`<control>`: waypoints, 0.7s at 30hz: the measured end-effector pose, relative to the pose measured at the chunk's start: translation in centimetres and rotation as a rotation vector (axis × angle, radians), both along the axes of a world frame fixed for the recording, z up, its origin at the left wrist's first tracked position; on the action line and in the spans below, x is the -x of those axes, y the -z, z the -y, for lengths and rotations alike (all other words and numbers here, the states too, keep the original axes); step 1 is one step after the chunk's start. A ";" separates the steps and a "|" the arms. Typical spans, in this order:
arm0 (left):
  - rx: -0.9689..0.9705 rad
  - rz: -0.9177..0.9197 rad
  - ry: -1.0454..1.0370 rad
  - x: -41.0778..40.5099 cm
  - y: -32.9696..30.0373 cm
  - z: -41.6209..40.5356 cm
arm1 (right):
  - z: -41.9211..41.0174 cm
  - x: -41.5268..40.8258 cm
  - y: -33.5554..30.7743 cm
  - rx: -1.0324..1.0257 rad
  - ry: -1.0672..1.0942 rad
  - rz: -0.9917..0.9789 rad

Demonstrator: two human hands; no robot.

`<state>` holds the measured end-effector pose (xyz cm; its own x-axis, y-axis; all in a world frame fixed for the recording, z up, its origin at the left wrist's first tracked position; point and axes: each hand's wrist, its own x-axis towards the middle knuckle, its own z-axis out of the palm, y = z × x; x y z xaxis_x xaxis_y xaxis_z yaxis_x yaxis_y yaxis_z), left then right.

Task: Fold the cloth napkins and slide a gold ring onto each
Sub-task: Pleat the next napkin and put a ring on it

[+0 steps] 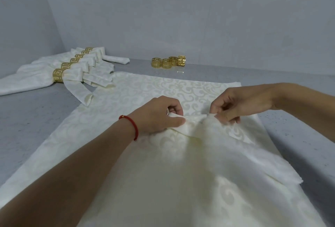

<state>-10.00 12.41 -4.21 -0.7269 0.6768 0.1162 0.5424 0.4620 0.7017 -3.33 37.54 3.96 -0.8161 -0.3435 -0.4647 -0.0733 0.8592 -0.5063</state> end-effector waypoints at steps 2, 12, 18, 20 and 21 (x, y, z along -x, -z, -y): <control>0.054 -0.001 0.012 0.3 -0.5 -0.1 | 0.6 0.2 0.4 -0.041 0.012 -0.025; 0.268 0.116 0.055 1.3 -2.3 -0.3 | 1.3 0.6 3.3 -0.039 0.131 -0.187; 0.475 0.264 0.012 1.1 -3.9 -1.4 | 1.9 0.5 5.1 -0.124 0.184 -0.357; 0.543 0.159 0.030 0.8 -3.9 -1.8 | 2.1 0.2 5.0 -0.130 0.214 -0.405; 0.564 0.104 0.045 0.6 -3.8 -1.9 | 2.2 -0.1 4.9 -0.110 0.234 -0.440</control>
<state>-10.55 14.31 -0.41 -0.6842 0.6439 -0.3425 0.5113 0.7584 0.4043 -3.24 35.33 -0.94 -0.9918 -0.0968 -0.0832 -0.0587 0.9247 -0.3762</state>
